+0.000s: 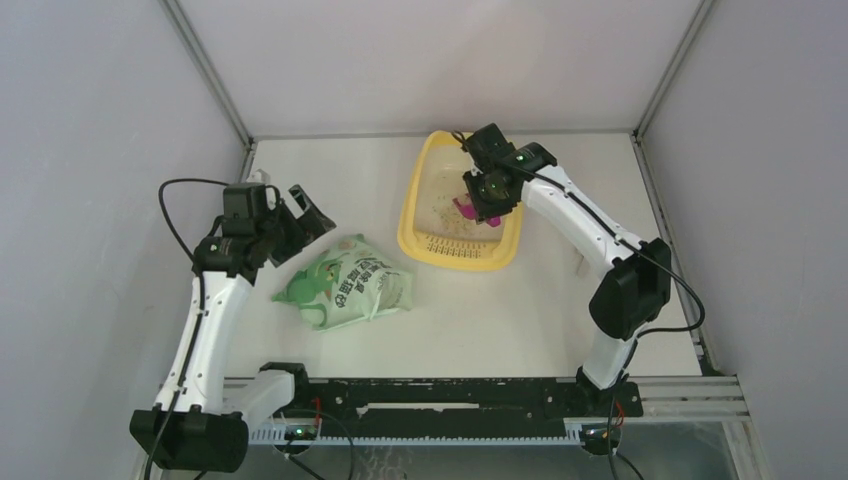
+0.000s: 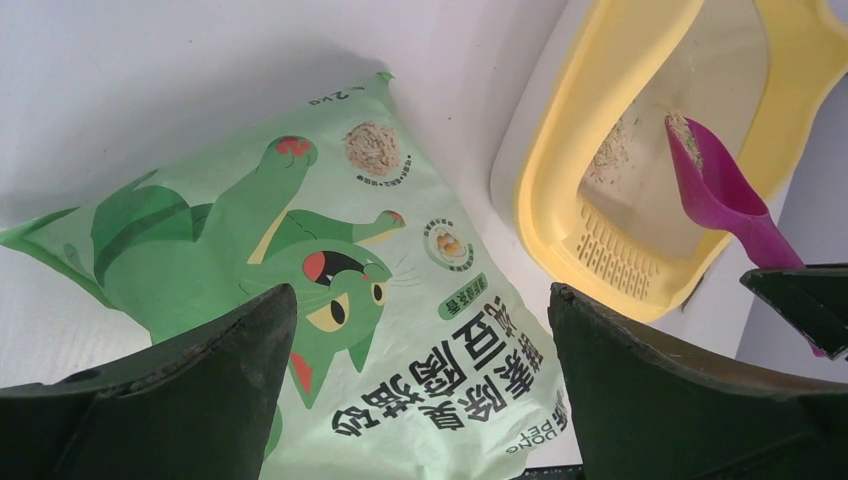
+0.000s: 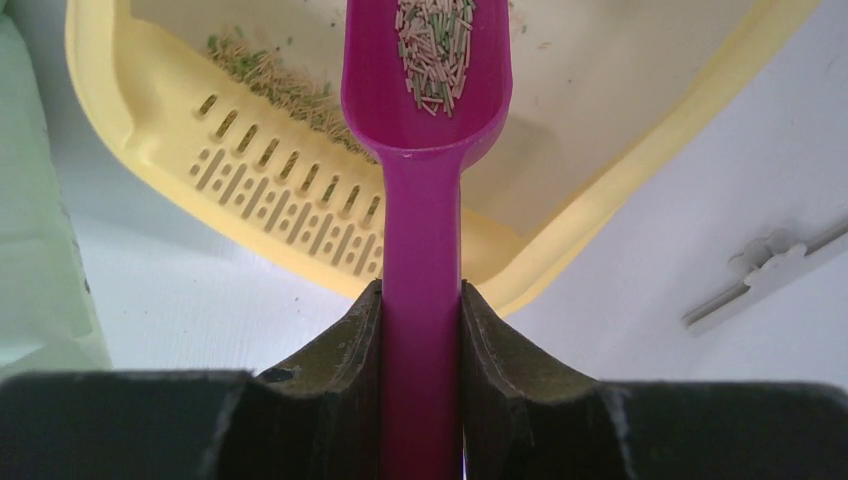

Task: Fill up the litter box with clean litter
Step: Pour the cat litter into the litter box.

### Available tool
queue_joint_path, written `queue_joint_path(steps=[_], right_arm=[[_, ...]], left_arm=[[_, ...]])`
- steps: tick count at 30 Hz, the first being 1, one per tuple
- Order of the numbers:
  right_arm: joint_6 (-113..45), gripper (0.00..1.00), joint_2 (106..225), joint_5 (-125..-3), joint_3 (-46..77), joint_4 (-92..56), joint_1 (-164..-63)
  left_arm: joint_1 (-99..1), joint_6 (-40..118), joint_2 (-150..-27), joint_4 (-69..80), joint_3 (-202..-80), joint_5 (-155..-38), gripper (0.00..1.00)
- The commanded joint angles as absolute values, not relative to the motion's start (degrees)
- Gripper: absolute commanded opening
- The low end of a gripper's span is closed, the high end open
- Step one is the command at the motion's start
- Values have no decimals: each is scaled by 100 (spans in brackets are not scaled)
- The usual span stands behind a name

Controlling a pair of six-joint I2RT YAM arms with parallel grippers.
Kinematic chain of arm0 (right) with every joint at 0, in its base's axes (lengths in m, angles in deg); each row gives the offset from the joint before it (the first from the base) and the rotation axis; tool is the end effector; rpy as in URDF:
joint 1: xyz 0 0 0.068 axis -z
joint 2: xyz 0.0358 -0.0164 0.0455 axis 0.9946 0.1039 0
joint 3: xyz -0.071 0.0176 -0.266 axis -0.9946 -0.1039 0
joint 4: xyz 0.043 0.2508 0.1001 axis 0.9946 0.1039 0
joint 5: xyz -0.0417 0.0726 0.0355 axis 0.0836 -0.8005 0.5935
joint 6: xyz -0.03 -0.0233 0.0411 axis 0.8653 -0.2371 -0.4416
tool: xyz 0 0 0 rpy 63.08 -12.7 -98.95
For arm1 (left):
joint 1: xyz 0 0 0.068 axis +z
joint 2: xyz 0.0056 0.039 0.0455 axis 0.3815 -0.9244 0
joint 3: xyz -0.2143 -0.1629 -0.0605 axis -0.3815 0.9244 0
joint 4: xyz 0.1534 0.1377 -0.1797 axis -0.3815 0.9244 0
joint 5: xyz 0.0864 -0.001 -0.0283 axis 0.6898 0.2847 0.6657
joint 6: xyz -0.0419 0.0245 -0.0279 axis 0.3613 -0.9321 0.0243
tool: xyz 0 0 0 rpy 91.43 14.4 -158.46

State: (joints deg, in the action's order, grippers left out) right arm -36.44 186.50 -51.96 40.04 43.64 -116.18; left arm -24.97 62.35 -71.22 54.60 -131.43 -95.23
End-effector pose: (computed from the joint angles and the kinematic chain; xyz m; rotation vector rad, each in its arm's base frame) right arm 0.3270 0.2017 0.3261 -0.5075 2.6327 0.1170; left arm 0.2137 -0.0143 0.3436 -0.5969 2.2791 -0.4703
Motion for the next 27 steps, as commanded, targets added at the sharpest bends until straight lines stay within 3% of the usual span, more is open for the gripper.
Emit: queue_joint_path(steps=[1,6,16,23,27], right_arm=[[-3530,0,18209,-5191,4241,4509,-11778],[-3494,0,18123,-5765,4429,5026,-11729],[-3653,0,18292,-5308,5217,5258,-11673],[-3541,0,18394,-5438,4494,5397,-11588],[-3505,0,18626,-5407,5070,5551,-11568]], left_arm=[[-2474,6035,-6961,5287,-13124,-9724,100],[-2474,6015,-6902,5303,-13080,-9779,100],[-2476,5988,-6830,5322,-13065,-9831,100],[-2479,5979,-6822,5315,-13018,-9868,100],[-2471,5978,-6857,5308,-13013,-9881,100]])
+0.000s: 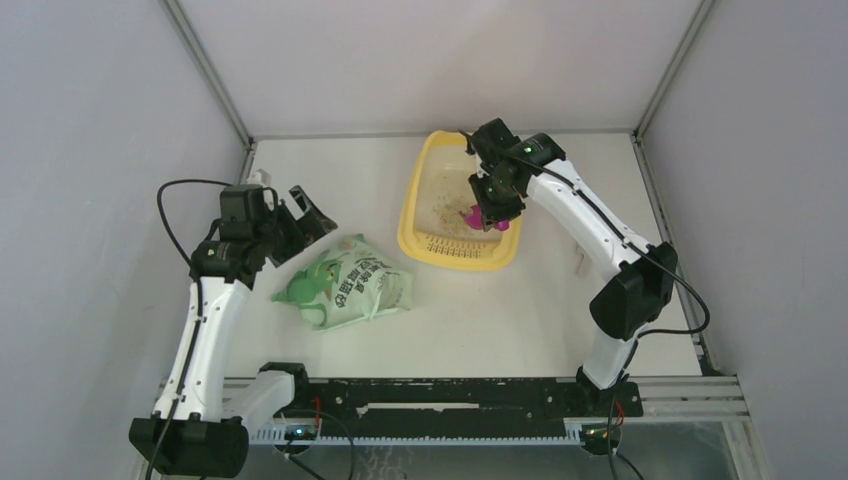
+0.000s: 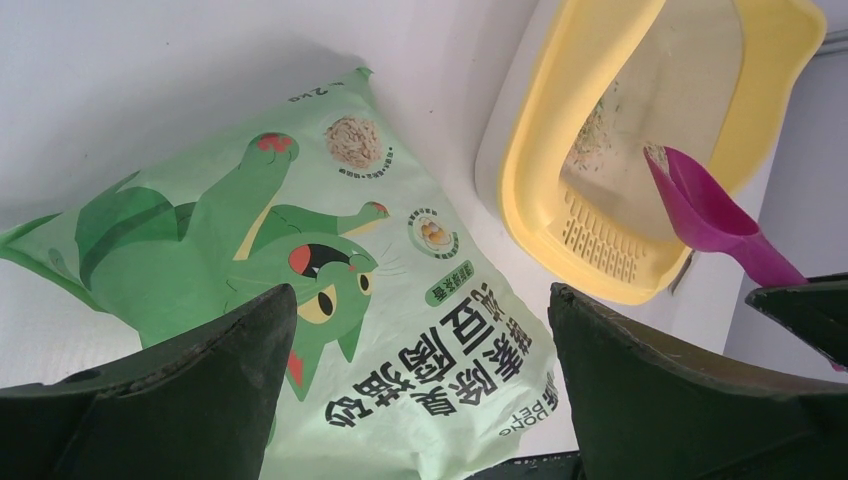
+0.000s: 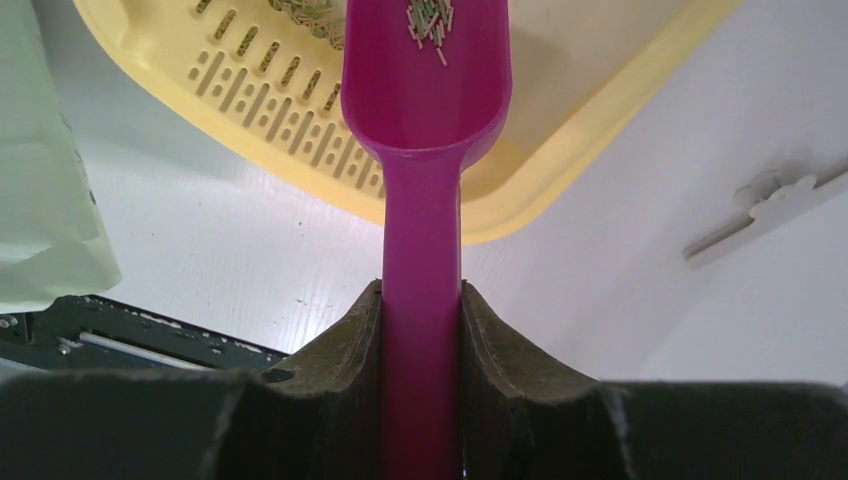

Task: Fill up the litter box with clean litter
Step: Pour the cat litter into the litter box.

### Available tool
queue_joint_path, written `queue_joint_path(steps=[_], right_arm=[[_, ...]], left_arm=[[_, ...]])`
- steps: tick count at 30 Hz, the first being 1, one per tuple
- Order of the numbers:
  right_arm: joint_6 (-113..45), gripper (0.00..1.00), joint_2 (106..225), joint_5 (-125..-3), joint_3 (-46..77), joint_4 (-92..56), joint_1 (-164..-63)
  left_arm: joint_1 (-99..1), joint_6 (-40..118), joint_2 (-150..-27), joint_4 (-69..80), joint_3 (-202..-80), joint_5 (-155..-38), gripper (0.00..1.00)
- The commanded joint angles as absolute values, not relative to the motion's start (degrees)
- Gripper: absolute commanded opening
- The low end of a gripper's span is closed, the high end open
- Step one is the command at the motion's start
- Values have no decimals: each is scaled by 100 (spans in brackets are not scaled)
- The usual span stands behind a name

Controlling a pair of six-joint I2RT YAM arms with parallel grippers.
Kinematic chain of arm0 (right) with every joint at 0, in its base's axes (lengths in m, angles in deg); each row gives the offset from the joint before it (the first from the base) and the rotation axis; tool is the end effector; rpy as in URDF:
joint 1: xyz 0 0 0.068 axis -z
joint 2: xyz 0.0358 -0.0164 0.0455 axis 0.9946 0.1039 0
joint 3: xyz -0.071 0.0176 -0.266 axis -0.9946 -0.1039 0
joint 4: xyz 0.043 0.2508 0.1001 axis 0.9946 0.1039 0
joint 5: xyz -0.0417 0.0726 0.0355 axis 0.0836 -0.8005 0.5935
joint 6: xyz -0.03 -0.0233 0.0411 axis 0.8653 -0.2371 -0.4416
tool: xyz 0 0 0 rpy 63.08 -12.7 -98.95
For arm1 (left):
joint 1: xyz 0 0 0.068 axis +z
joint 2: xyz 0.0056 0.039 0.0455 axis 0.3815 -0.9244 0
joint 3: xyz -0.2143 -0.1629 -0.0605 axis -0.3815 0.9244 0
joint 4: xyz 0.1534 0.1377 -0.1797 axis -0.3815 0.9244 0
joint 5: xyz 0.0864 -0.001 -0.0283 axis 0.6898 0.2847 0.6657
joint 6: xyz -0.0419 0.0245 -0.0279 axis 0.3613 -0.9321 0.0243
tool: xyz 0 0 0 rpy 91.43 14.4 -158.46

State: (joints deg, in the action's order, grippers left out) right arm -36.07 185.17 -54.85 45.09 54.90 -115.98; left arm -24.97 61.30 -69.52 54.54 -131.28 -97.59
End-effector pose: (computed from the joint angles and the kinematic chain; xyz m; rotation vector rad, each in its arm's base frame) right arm 0.3079 0.1905 0.3518 -0.5476 2.7220 0.1406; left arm 0.2067 -0.0156 0.3486 -0.5460 2.2654 -0.5147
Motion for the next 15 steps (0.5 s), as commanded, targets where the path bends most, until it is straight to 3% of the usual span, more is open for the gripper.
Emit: queue_joint_path(steps=[1,7,15], right_arm=[[-3494,0,18715,-5361,5282,5579,-11553],[-3426,0,18895,-5308,5809,5313,-11544],[-3430,0,18740,-5878,4071,4848,-11362]], left_arm=[[-2476,5970,-6851,5309,-13017,-9878,100],[-2480,5960,-6859,5304,-13014,-9843,100],[-2475,5960,-6843,5274,-12922,-9814,100]])
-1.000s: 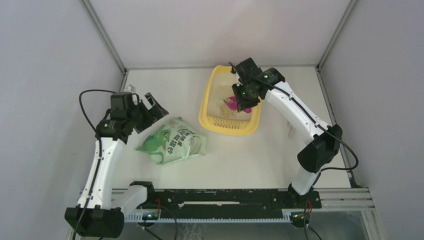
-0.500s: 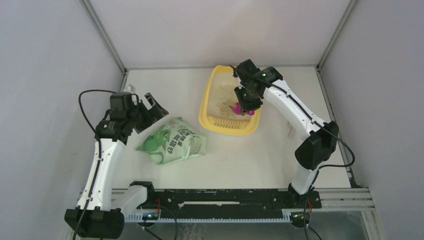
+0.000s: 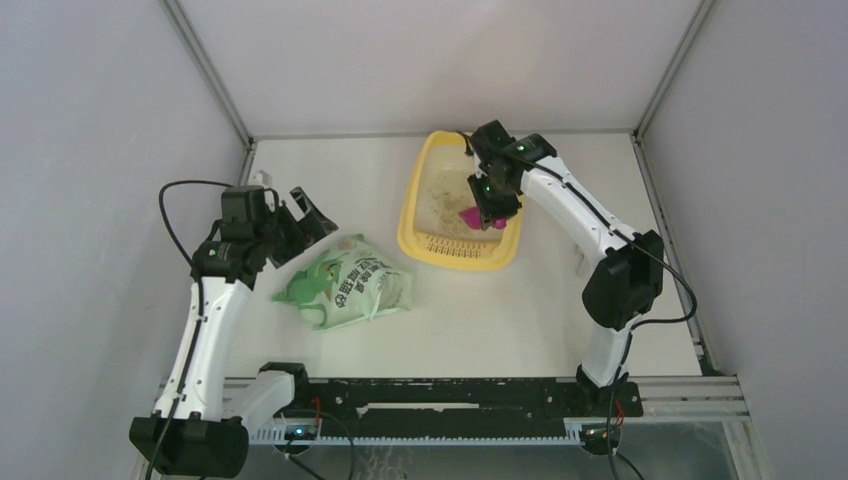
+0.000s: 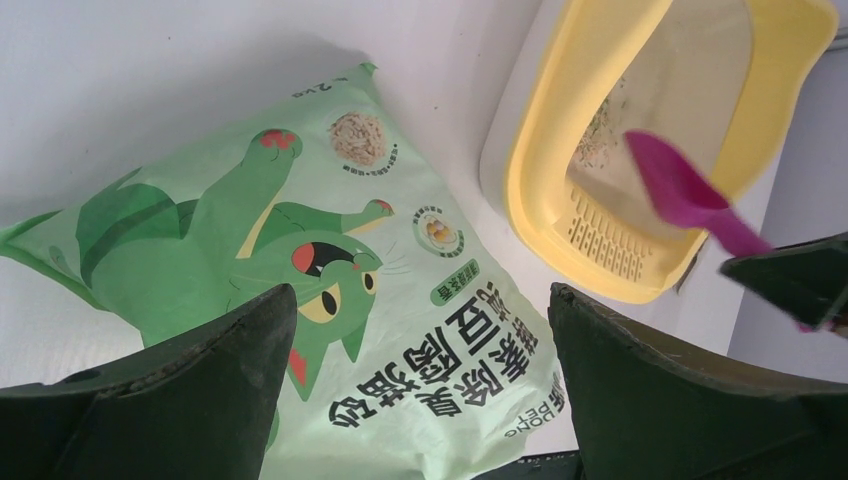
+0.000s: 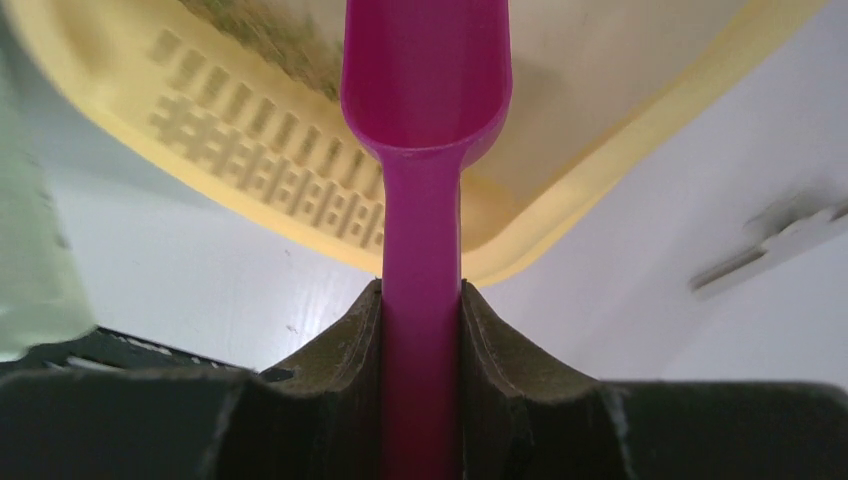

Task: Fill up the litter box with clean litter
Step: 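Pour the cat litter into the litter box, then scoop the cat litter from the cat litter bag.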

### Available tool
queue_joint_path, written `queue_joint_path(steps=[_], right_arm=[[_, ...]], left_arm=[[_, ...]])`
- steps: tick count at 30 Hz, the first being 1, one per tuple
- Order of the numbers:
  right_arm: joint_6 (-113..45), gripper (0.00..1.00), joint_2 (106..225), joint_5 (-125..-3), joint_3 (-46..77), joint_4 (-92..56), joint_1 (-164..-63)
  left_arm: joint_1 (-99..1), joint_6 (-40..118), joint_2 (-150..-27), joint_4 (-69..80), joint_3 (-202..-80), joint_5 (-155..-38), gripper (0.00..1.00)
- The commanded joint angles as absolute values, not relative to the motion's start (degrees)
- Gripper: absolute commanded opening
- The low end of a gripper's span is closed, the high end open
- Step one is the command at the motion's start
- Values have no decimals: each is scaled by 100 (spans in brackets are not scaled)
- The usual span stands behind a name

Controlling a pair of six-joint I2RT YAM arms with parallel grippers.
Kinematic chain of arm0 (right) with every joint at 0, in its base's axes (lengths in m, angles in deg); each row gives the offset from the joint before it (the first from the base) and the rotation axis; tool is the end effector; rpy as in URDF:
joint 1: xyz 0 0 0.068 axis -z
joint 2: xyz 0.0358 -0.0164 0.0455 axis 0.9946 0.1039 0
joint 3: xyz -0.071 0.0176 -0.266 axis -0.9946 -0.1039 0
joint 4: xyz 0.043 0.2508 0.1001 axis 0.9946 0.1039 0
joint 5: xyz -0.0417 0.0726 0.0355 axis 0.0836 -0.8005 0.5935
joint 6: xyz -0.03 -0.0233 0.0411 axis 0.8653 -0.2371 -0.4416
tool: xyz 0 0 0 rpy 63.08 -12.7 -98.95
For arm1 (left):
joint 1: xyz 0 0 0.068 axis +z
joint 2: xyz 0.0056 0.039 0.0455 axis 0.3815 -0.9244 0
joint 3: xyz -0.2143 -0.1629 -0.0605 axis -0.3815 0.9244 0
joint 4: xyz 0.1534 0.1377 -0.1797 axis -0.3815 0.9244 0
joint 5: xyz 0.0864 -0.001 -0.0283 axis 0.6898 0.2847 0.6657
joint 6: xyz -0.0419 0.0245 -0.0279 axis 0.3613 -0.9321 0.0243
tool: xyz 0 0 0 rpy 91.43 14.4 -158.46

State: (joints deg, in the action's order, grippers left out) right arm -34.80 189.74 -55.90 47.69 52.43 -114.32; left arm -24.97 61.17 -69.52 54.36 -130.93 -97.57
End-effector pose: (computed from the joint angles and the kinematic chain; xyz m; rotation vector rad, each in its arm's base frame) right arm 0.3339 0.1943 0.3387 -0.5419 2.7174 0.1554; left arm 0.2070 -0.0156 0.3468 -0.5446 2.2685 -0.5125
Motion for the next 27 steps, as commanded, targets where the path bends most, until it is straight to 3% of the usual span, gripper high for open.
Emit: queue_joint_path(steps=[1,14,17,22,27], right_arm=[[-3434,0,18684,-5914,4008,4771,-11364],[-3277,0,18205,-5549,4727,4769,-11593],[-3189,0,17684,-5499,3972,4435,-11883],[-2933,0,15627,-5264,1630,2636,-12889],[-3103,0,14302,-5776,804,2433,-13484]], left_arm=[[-2475,5965,-6846,5263,-12907,-9821,100],[-2472,6001,-6845,5281,-12995,-9697,100],[-2477,5951,-6902,5342,-13041,-9610,100],[-2471,5901,-6975,5391,-13074,-9429,100],[-2459,5929,-6970,5253,-13059,-9069,100]])
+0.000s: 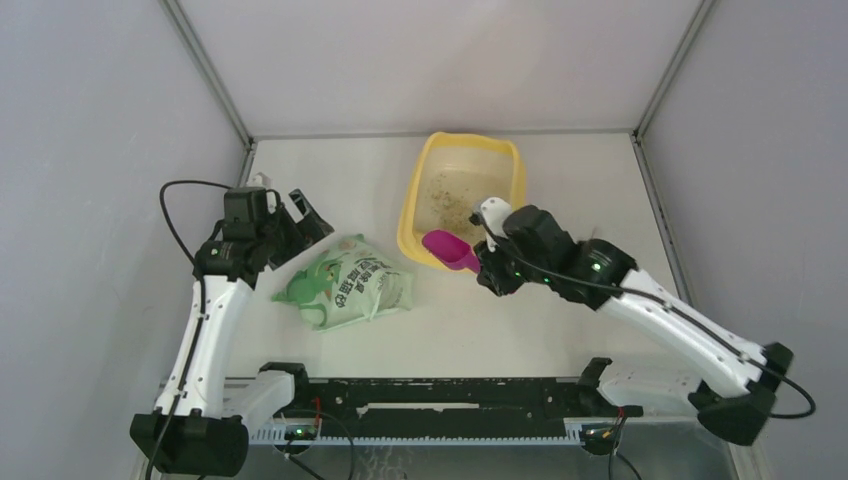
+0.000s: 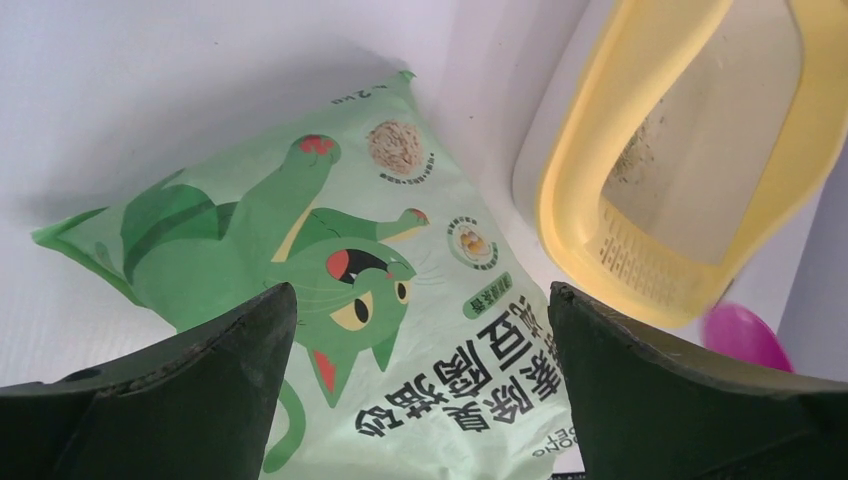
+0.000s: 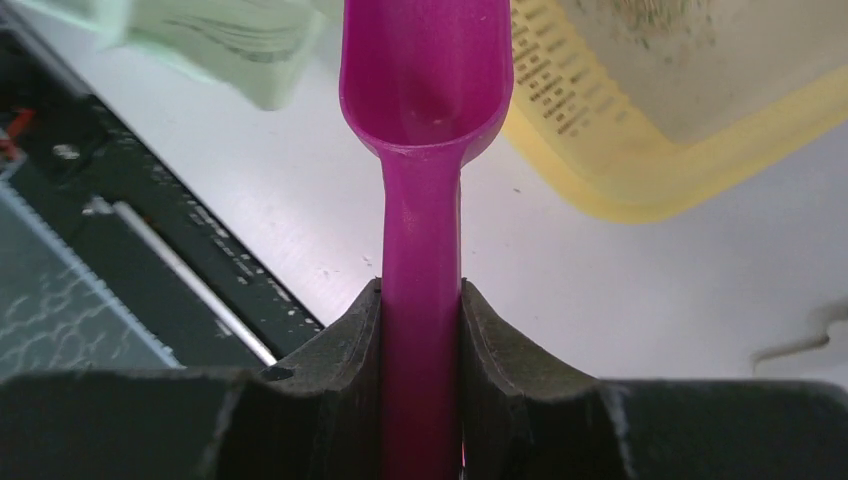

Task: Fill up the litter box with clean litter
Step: 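Scoop the cat litter from the cat litter bag.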

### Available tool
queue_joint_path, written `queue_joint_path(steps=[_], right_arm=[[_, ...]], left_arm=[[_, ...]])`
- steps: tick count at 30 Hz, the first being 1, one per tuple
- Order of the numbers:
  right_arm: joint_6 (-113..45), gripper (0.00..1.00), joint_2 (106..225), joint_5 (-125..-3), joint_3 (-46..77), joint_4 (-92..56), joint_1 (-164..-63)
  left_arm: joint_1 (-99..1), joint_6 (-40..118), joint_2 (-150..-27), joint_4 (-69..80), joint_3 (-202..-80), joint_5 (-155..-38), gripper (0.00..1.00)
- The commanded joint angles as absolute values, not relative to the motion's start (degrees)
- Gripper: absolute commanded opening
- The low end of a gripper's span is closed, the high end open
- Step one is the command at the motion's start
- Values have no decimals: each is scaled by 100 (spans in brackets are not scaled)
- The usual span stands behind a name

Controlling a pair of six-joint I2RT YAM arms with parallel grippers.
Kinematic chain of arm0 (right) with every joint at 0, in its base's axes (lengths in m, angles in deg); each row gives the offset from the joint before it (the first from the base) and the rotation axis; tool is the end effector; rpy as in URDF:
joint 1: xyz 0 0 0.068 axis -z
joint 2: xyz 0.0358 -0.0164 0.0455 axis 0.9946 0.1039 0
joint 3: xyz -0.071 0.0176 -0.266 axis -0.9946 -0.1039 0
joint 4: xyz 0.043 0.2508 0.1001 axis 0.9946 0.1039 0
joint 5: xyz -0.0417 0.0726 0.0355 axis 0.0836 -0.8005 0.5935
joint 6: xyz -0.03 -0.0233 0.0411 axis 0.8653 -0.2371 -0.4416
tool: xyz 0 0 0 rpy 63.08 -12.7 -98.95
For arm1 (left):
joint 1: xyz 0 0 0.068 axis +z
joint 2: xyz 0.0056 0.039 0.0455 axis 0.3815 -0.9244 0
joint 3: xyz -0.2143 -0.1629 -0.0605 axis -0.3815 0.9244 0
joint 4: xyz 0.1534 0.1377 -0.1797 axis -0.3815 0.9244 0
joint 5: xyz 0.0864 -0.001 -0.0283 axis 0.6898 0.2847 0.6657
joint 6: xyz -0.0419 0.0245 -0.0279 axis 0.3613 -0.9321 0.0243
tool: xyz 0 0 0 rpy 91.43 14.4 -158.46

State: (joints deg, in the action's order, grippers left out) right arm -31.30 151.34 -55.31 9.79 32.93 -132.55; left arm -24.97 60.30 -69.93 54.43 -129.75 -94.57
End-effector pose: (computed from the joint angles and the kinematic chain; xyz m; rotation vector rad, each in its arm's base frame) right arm 0.1621 0.1819 0.3490 -0.9149 2.2698 0.3884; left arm 0.2089 -0.0137 0.3383 -0.5619 2.2870 -0.4389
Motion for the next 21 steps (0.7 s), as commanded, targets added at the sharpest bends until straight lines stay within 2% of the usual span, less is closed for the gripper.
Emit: queue_joint_path(steps=[1,12,21], right_arm=[[-3063,0,14235,-5883,798,2534,-13621],[-3012,0,14781,-5490,806,3579,-15234],[-2738,0,15353,-5992,1033,2763,-14501]], left_arm=[[-2451,5945,-7007,5259,-13057,-8985,100],[-2065,6471,-7500,5060,-12789,-9021,100],[-2041,6508,-7860,4950,-12810,-8872,100]])
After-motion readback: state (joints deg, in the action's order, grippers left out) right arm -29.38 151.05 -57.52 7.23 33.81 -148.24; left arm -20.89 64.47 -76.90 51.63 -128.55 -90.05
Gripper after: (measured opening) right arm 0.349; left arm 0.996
